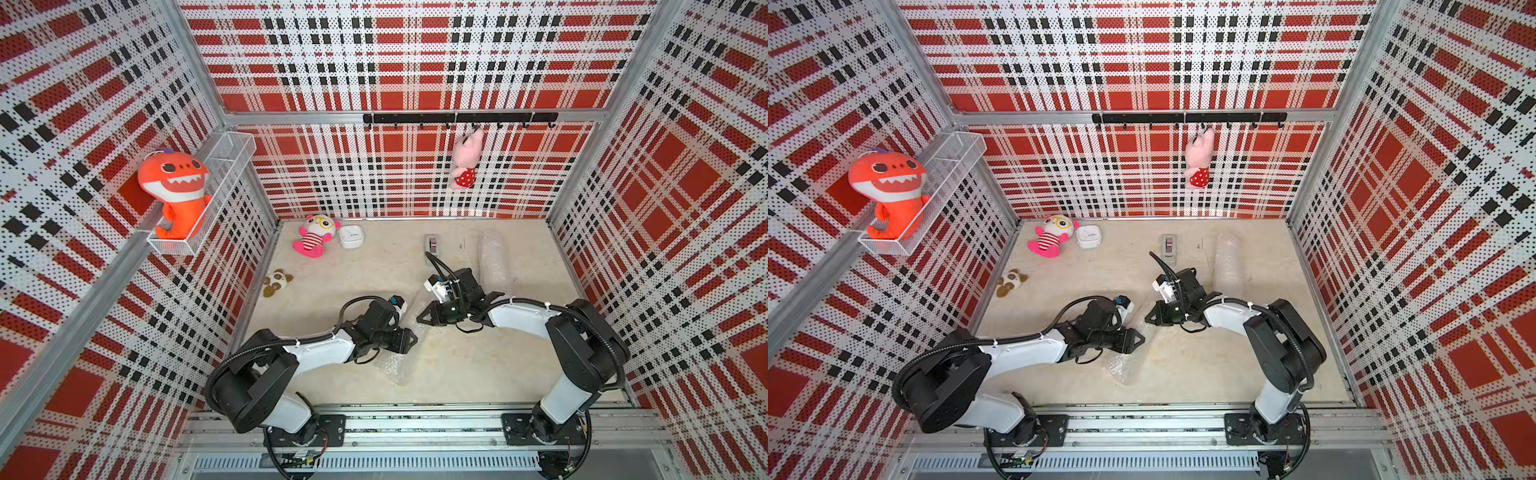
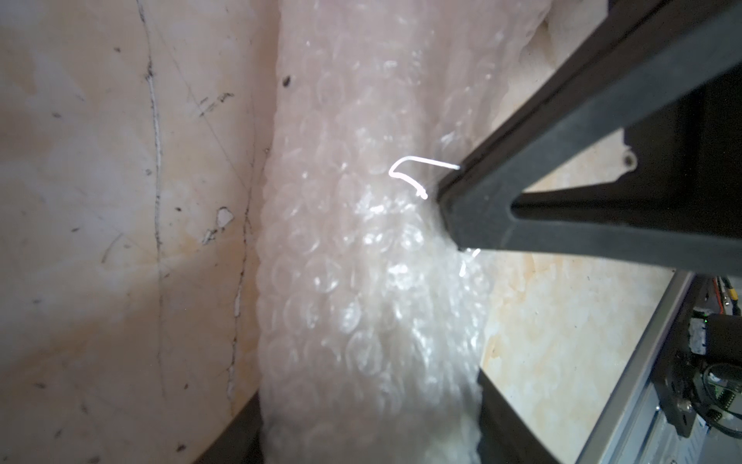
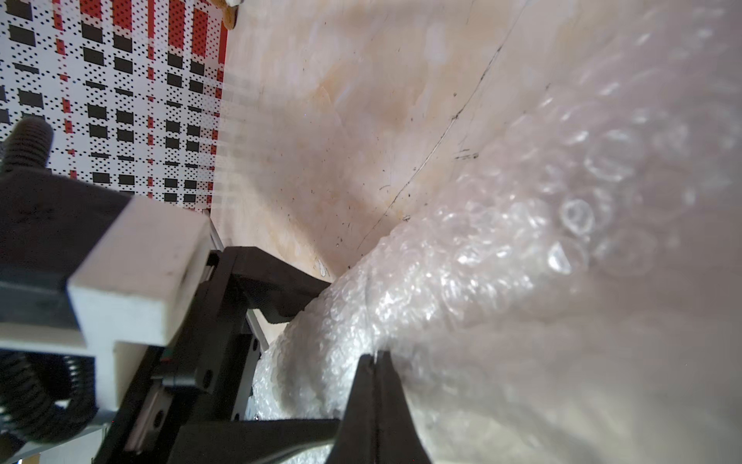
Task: Wrap vases in bubble wrap
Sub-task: Stick the tape on the bubble wrap.
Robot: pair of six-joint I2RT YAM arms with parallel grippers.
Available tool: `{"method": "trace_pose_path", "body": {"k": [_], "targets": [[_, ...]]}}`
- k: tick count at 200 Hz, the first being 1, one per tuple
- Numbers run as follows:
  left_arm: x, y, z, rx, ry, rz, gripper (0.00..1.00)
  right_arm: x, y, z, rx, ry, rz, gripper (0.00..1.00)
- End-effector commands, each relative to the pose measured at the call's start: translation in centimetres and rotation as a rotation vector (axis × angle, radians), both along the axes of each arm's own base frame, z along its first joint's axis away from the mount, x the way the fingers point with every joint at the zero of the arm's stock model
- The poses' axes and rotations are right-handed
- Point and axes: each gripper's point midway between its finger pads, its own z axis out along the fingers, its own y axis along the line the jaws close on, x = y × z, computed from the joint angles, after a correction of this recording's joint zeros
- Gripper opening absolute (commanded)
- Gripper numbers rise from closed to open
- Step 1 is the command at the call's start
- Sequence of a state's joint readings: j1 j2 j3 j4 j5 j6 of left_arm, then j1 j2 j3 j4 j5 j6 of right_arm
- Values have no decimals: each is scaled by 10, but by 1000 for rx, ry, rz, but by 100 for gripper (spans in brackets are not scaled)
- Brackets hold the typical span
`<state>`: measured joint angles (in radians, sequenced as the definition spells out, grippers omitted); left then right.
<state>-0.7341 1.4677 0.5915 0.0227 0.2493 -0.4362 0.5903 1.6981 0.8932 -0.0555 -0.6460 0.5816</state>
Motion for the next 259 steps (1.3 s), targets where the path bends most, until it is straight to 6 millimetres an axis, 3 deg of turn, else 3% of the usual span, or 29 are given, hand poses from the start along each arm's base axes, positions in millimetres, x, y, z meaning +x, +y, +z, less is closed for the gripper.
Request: {"method": "trace_pose_path", "body": {"k": [1, 23, 57, 102, 182, 226, 259], "targets": [[3, -14, 11, -35, -41, -48, 0, 6, 3, -7, -22, -25, 3, 0], [4, -14, 10, -32, -41, -48, 0, 6, 3, -14, -42, -48, 20, 0], [5, -14, 12, -30, -51, -44, 10, 0, -1, -25, -72, -34, 27, 0], [9, -14, 19, -39, -66, -30, 37, -4, -5, -34, -89, -24, 30, 0], [29, -11, 65, -140, -187, 47, 82, -5, -1, -27, -62, -26, 34, 0], [56, -1, 74, -176, -221, 155, 85, -7, -1, -29, -62, -22, 34, 0], [69, 0, 70, -195, -225, 180, 80, -7, -1, -28, -59, -24, 36, 0]]}}
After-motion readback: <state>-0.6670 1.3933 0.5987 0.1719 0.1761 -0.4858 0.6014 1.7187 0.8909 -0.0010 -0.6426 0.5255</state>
